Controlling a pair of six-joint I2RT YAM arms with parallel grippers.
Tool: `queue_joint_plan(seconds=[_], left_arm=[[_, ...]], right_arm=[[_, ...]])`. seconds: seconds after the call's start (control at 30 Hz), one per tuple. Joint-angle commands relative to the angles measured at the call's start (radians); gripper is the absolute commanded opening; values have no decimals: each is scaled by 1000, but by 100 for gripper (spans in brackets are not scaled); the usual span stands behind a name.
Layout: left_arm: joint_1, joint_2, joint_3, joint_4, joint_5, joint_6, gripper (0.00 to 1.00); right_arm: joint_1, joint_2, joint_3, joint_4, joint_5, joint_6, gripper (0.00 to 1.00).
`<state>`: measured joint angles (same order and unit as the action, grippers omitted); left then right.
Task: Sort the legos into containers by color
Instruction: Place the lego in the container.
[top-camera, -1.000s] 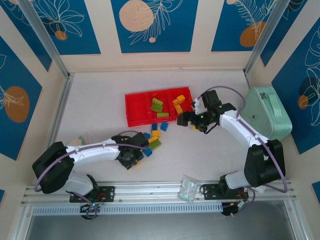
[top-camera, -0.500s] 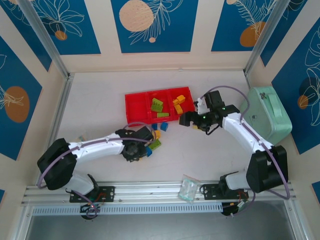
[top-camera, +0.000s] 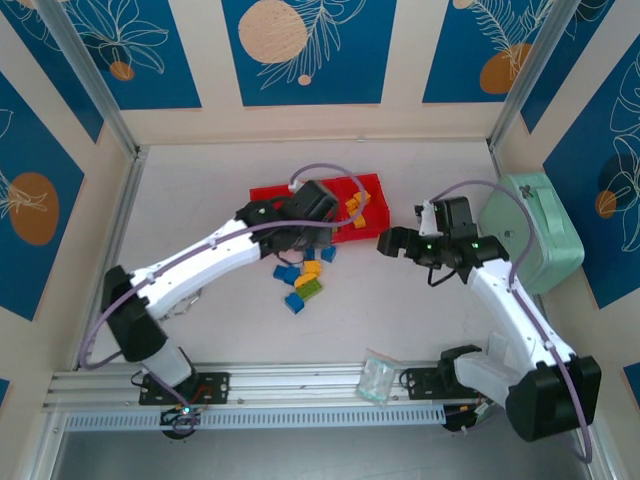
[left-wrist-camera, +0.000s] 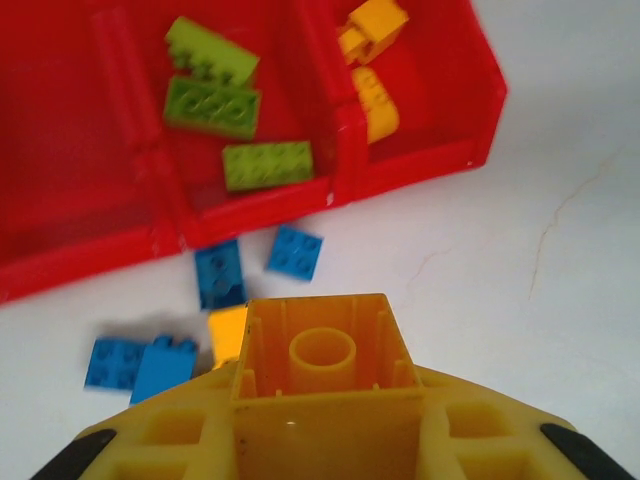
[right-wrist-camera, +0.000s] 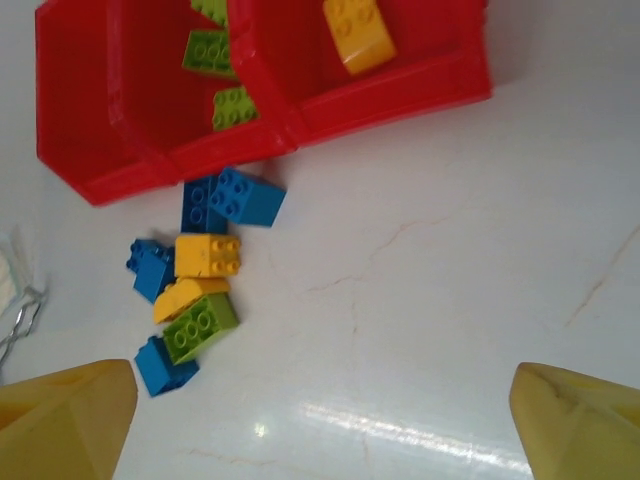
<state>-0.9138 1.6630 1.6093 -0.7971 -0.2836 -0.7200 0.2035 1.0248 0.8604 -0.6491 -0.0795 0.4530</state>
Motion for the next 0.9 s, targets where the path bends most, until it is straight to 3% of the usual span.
queue_joint_plan(seconds=[0.0, 0.17, 0.43, 0.63, 0.87], left_arm=[[34, 124, 116, 21, 56, 167, 0], [57, 319, 279, 97, 113, 216, 0], [85, 601, 569, 109, 203, 236, 0], [91, 742, 708, 92, 145, 246, 0], [115, 783, 712, 93, 71, 210, 0]], right_arm=[[-6, -132, -86, 51, 105, -9, 99], [-9, -346, -215, 127, 130, -90, 99], [-19, -534, -219, -23, 159, -163, 99], [-18, -614, -249, -22, 184, -152, 99], [-6, -592, -254, -16, 155, -164, 99]])
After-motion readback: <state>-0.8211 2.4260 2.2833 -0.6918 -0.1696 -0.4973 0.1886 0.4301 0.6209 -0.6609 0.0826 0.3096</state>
